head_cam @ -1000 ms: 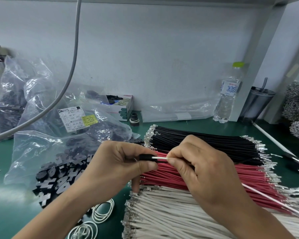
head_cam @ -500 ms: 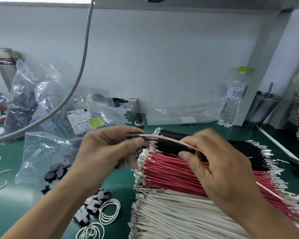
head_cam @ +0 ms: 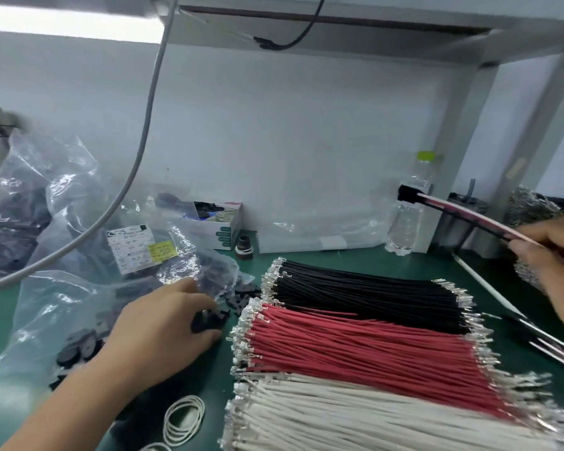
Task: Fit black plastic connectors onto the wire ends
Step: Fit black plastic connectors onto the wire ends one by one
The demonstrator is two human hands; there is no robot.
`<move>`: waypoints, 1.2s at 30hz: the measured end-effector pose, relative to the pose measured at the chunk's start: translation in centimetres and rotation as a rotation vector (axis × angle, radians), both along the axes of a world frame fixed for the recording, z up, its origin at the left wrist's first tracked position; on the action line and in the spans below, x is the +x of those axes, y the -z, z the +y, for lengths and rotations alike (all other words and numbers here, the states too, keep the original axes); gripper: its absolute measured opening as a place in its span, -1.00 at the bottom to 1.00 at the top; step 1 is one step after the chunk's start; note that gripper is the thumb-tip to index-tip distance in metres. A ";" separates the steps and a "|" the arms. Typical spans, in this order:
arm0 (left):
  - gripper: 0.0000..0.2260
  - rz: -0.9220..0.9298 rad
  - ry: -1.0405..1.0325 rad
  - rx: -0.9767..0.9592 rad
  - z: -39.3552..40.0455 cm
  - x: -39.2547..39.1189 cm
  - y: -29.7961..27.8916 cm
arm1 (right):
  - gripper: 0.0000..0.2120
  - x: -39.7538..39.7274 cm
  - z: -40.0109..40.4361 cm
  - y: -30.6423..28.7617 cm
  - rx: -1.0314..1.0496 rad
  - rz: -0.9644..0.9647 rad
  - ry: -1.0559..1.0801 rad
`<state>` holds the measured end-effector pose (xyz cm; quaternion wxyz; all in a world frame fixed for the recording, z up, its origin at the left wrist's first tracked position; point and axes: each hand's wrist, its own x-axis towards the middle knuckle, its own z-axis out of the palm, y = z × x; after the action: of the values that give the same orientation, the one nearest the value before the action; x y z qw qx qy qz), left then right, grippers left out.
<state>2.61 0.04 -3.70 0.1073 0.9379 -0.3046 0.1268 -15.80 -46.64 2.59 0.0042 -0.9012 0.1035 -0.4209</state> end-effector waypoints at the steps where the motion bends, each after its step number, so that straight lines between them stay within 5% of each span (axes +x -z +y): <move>1: -0.65 -0.014 -0.002 0.039 0.0 0.3 0.2 | -0.78 -1.2 -4.6 1.5 0.008 0.075 0.066; 6: -0.82 -0.054 0.011 0.058 0.2 1.7 0.9 | -0.88 -6.9 -21.2 11.5 0.105 0.262 0.265; 11: -0.86 -0.090 -0.016 0.111 0.1 2.2 1.2 | -0.82 -9.4 -23.5 15.1 0.192 0.637 0.442; 18: -0.80 -0.158 -0.066 -0.066 -0.1 1.6 1.0 | -0.96 -5.0 -6.7 6.0 0.175 0.292 0.282; 25: -0.83 -0.290 -0.047 -0.346 -0.5 0.9 1.0 | -0.94 8.3 13.5 1.6 0.268 0.441 -0.228; 36: -0.82 -0.291 0.023 -0.502 -1.7 -0.6 0.7 | -0.90 14.6 16.6 4.3 0.238 0.516 -0.220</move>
<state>1.99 -1.65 -4.41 0.2927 0.8504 -0.2864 0.3305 -1.24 -30.05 -1.67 0.1291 -0.9773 0.0515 -0.1601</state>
